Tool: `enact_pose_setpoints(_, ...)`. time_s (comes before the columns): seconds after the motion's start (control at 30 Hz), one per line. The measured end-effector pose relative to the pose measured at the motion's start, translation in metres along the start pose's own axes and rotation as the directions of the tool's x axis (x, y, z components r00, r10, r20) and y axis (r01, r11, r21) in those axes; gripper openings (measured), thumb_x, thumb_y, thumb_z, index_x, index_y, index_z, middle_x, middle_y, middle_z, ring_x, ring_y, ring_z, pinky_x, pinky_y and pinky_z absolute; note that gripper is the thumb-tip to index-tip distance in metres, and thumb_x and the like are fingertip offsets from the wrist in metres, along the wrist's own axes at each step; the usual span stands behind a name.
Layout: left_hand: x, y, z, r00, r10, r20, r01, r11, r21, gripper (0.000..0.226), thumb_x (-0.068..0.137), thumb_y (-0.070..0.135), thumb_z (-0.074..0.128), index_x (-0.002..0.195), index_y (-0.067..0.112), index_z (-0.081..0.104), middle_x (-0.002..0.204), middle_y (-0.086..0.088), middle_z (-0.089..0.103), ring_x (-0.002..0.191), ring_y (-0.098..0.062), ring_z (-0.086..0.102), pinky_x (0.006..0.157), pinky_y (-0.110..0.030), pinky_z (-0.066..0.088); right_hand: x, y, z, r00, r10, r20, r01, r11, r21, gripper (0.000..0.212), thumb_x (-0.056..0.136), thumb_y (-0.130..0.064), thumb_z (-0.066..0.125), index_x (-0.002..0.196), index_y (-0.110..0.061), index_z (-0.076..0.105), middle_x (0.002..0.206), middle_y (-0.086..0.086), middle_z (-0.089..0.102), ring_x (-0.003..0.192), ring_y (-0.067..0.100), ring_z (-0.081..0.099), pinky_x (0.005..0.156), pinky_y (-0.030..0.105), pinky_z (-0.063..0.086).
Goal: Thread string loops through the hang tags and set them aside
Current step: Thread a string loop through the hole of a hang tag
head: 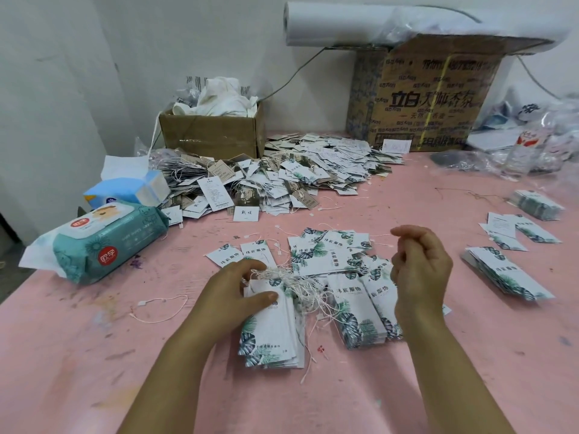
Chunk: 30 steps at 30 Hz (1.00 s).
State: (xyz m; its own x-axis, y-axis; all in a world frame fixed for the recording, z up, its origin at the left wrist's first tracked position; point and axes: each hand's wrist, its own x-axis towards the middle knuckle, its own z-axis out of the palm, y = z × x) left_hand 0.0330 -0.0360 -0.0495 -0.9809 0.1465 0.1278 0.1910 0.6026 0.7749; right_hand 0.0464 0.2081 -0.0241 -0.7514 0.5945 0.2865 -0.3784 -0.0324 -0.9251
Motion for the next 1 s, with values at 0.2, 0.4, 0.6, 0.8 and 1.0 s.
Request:
enact_pose_setpoints(0.2,0.0,0.001,0.001,0.998,-0.022,-0.056,0.02,0.999,-0.036,0.042,0.07,0.027,0.08,0.104,0.036,0.056,0.093,0.019,0.053,0.079,0.003,0.048,0.061,-0.01,0.035,-0.001,0.004,-0.004,0.874,0.368,0.317,0.059,0.567,-0.822,0.019,0.083,-0.012,0.052,0.072,-0.021,0.065,0.068,0.001,0.06,0.065,0.02,0.054,0.062,0.027,0.039)
enact_pose_setpoints(0.4,0.001,0.005,0.002,0.99,-0.087,-0.113,0.061,0.975,-0.215,0.044,0.066,0.012,0.083,0.099,0.031,0.061,0.093,0.012,0.058,0.077,-0.006,0.05,0.065,-0.014,0.04,-0.005,0.0,-0.004,0.812,0.502,0.297,0.028,0.475,-0.88,0.044,0.074,-0.029,0.073,0.112,-0.011,0.062,0.104,0.01,0.065,0.091,0.024,0.061,0.075,0.032,0.048)
enact_pose_setpoints(0.6,0.002,0.006,0.001,0.99,-0.078,-0.116,0.039,0.951,-0.307,0.045,0.065,0.006,0.083,0.096,0.033,0.062,0.093,0.008,0.059,0.074,-0.013,0.049,0.07,-0.026,0.046,-0.005,0.005,-0.003,0.852,0.446,0.274,0.042,0.464,-0.885,0.03,0.074,-0.03,0.075,0.09,-0.005,0.069,0.095,0.016,0.067,0.089,0.028,0.063,0.076,0.035,0.05)
enact_pose_setpoints(0.8,0.002,0.007,0.002,0.989,-0.078,-0.125,0.039,0.957,-0.288,0.045,0.065,0.01,0.083,0.094,0.036,0.06,0.093,0.009,0.059,0.083,-0.01,0.052,0.072,-0.026,0.042,-0.003,0.01,-0.004,0.881,0.384,0.275,0.055,0.495,-0.867,0.025,0.073,-0.03,0.076,0.086,-0.011,0.067,0.071,-0.005,0.056,0.067,0.014,0.052,0.064,0.028,0.041)
enact_pose_setpoints(1.0,-0.002,0.016,-0.001,0.989,-0.07,-0.127,0.016,0.924,-0.383,0.041,0.069,0.004,0.079,0.093,0.033,0.063,0.094,0.008,0.06,0.063,-0.007,0.047,0.061,-0.02,0.044,0.002,0.016,-0.007,0.885,0.389,0.255,0.001,0.547,-0.837,0.03,0.07,-0.032,0.079,0.083,-0.014,0.059,0.071,-0.007,0.051,0.066,0.013,0.049,0.056,0.025,0.035)
